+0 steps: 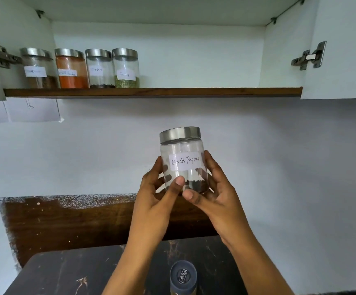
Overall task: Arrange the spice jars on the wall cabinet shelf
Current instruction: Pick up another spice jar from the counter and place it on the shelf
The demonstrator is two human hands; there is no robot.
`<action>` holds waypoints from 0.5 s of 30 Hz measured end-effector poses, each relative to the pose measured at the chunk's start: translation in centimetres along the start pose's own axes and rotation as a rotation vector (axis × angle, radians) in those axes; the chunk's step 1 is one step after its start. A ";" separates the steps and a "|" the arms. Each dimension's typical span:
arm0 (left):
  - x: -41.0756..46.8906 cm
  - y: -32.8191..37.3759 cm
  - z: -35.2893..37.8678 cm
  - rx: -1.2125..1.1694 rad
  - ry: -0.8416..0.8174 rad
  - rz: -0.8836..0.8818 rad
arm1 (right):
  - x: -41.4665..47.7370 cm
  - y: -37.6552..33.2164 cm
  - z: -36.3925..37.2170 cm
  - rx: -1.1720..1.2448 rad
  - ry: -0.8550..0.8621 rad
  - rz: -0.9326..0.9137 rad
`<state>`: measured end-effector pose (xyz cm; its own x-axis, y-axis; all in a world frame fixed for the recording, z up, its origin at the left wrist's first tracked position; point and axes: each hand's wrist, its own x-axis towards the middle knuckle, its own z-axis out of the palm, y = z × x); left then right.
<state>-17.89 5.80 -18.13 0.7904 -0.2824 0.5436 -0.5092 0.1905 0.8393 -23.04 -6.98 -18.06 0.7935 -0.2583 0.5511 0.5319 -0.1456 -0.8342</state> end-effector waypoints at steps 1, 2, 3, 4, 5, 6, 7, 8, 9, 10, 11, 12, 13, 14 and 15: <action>0.1 0.0 -0.1 -0.013 -0.004 -0.002 | 0.1 -0.1 -0.1 0.000 0.002 0.005; 0.3 0.1 -0.2 -0.026 0.000 -0.002 | 0.2 -0.3 -0.3 0.004 0.006 0.014; 0.4 0.2 -0.3 -0.034 0.009 -0.001 | 0.5 -0.4 -0.4 -0.002 0.013 0.025; 0.5 0.3 -0.3 -0.034 0.021 0.004 | 0.6 -0.6 -0.5 -0.021 0.017 0.033; 0.7 0.5 -0.3 -0.028 0.040 0.016 | 0.9 -0.9 -0.5 -0.046 0.020 0.030; 0.8 0.7 -0.2 -0.022 0.063 0.029 | 1.1 -1.1 -0.4 -0.066 0.027 0.025; 1.0 0.9 -0.1 -0.018 0.087 0.043 | 1.4 -1.3 -0.3 -0.081 0.039 0.018; 1.3 1.2 0.0 -0.014 0.108 0.057 | 1.7 -1.6 -0.2 -0.091 0.052 0.006; 1.7 1.4 0.1 -0.009 0.121 0.072 | 2.1 -1.9 0.0 -0.097 0.067 -0.007; 2.3 1.9 0.2 0.000 0.133 0.091 | 2.8 -2.4 0.1 -0.093 0.079 -0.025; 2.8 2.2 0.2 0.011 0.145 0.112 | 3.4 -2.7 0.2 -0.081 0.089 -0.038; 3.7 2.8 0.2 0.019 0.164 0.143 | 4.4 -3.1 0.3 -0.065 0.095 -0.058; 4.7 3.2 0.2 0.031 0.184 0.168 | 5.4 -3.5 0.3 -0.059 0.098 -0.072; 5.7 3.8 0.2 0.042 0.199 0.191 | 6.4 -4.1 0.4 -0.072 0.102 -0.088; 7.1 4.7 0.1 0.061 0.208 0.218 | 7.8 -5.0 0.6 -0.092 0.107 -0.120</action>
<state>-14.74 4.59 -10.33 0.7098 -0.0412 0.7032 -0.6890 0.1673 0.7052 -19.33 -7.65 -9.62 0.6874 -0.3336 0.6451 0.5875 -0.2669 -0.7640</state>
